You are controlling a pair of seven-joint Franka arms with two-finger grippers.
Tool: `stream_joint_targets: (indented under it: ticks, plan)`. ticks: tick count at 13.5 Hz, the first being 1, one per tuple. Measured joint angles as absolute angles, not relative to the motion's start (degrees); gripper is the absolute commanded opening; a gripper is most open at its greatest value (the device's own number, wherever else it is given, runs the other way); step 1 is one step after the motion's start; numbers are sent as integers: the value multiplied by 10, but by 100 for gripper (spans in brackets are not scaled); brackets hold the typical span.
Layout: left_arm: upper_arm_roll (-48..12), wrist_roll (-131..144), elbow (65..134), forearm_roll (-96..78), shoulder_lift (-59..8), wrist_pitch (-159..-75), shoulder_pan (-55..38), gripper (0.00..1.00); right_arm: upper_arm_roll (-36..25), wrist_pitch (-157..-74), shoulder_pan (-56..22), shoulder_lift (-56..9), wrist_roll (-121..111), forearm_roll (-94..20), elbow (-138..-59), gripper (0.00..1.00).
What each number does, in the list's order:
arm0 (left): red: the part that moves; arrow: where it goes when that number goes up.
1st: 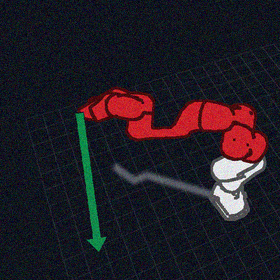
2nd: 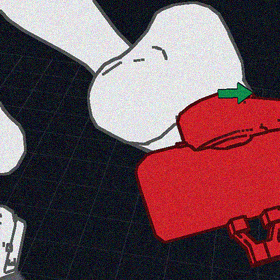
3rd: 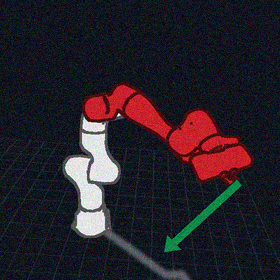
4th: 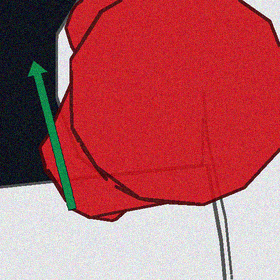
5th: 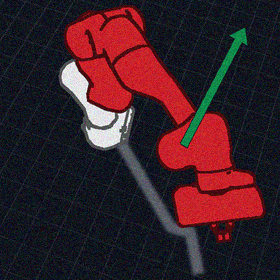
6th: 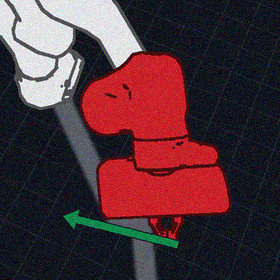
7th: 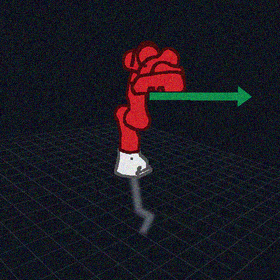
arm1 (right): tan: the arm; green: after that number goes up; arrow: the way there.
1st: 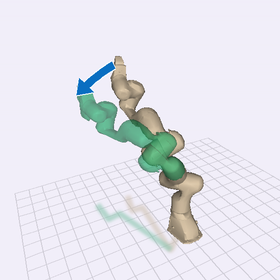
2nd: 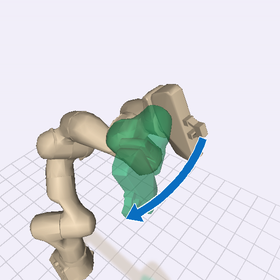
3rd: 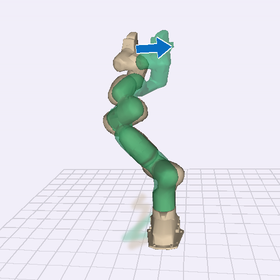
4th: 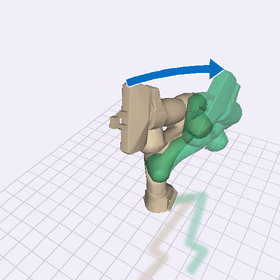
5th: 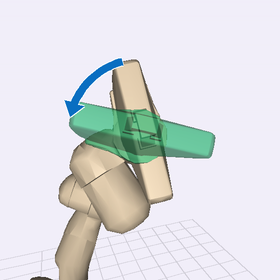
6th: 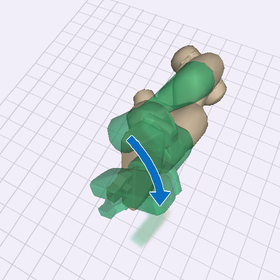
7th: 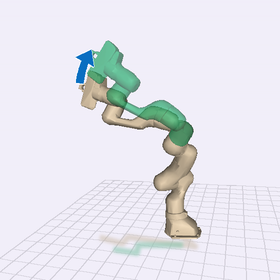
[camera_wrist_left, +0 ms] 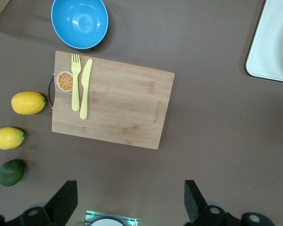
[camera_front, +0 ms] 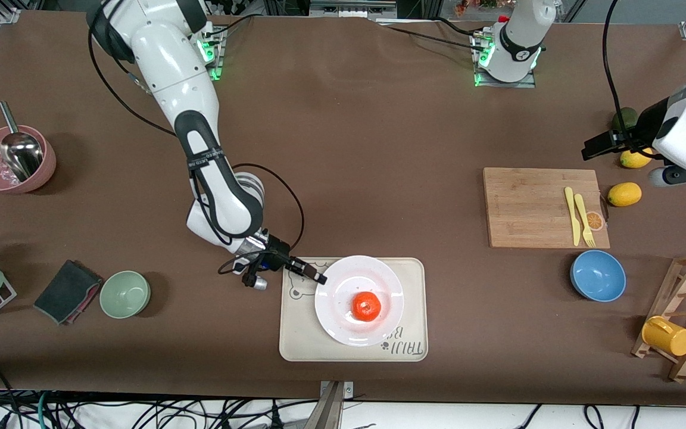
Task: Place orange and plate with both arms
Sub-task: 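Grip the plate rim with the right gripper and slide it onto the tray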
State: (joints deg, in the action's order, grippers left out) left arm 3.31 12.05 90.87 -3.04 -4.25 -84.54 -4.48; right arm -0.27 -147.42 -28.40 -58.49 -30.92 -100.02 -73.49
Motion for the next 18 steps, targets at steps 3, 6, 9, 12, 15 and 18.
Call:
stream_joint_targets:
  ticks: [3, 6, 9, 12, 15, 18]
  plan:
    - [33, 120, 909, -30, -42, -845, -45, 100, -3, -1478, -281, -598, -300, -1000, -717, 0]
    - [33, 120, 909, -30, -42, -845, -45, 100, -4, -1482, -281, -603, -298, -1000, -715, 56]
    - [33, 120, 909, -30, -42, -845, -45, 100, -4, -1489, -283, -605, -298, -1000, -714, 100]
    - [33, 120, 909, -30, -43, -845, -45, 100, -4, -1512, -289, -605, -297, -1000, -709, 100]
    - [33, 120, 909, -30, -43, -845, -45, 100, -5, -1528, -295, -605, -298, -984, -703, 100]
    - [33, 120, 909, -30, -43, -845, -45, 100, -7, -1528, -295, -605, -297, -973, -697, 100]
